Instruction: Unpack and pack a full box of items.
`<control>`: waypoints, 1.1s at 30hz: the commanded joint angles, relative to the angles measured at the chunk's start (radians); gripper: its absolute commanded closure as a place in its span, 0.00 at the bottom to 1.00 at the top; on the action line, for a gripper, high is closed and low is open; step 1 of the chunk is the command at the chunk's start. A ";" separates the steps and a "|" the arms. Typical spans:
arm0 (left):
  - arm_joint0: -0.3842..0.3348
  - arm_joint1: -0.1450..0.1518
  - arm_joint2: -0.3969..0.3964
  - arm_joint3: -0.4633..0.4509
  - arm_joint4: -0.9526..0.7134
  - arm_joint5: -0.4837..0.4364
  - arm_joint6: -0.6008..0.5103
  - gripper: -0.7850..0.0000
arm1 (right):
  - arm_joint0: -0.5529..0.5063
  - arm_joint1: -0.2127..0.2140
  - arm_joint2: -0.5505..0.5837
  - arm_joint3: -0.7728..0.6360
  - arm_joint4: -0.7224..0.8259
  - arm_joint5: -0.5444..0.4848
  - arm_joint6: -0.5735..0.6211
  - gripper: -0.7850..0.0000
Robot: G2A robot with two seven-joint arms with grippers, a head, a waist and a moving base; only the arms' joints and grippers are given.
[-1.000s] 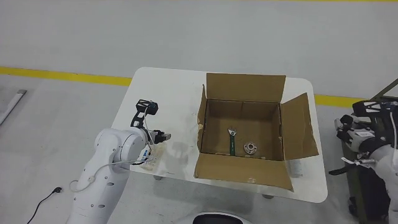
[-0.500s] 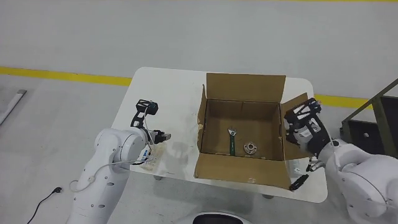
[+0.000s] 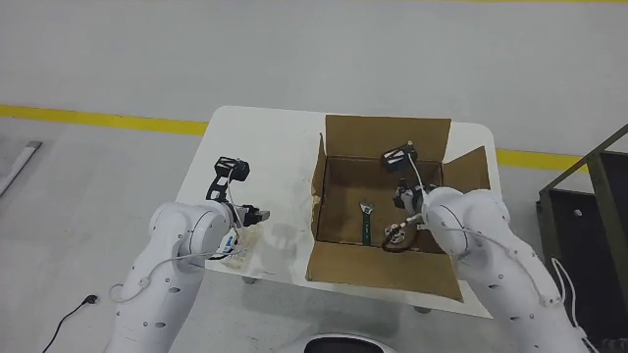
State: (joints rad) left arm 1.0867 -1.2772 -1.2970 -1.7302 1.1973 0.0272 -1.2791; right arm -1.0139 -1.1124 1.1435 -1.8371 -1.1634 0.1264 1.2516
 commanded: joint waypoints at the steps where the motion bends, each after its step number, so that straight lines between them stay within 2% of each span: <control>1: 0.000 0.000 0.000 0.000 0.000 0.000 0.000 0.00 | -0.001 0.000 0.001 -0.002 -0.001 -0.001 0.000 1.00; 9: 0.000 0.000 0.000 0.000 0.000 0.000 0.000 0.00 | -0.003 0.000 0.000 -0.002 -0.004 -0.002 -0.007 1.00; 12: 0.000 0.000 0.000 0.000 0.000 0.000 0.000 0.00 | -0.016 -0.008 -0.055 0.024 -0.076 0.044 -0.011 1.00; 19: 0.000 0.000 0.000 0.000 0.000 0.000 0.000 0.00 | 0.099 -0.084 -0.274 0.231 -0.046 0.244 0.004 1.00; 23: 0.000 0.000 0.000 0.000 0.000 0.000 0.000 0.00 | 0.168 -0.128 -0.363 0.360 -0.044 0.317 -0.004 1.00; 28: 0.000 0.000 0.000 0.000 0.000 0.000 0.000 0.00 | 0.224 -0.168 -0.402 0.471 -0.001 0.347 -0.034 1.00; 33: 0.000 0.000 0.000 0.000 0.000 0.000 0.000 0.00 | 0.247 -0.184 -0.395 0.523 0.004 0.357 -0.041 1.00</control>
State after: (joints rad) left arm 1.0867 -1.2772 -1.2970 -1.7302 1.1973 0.0272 -1.2791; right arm -0.7702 -1.2946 0.7444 -1.3252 -1.1603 0.4813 1.2109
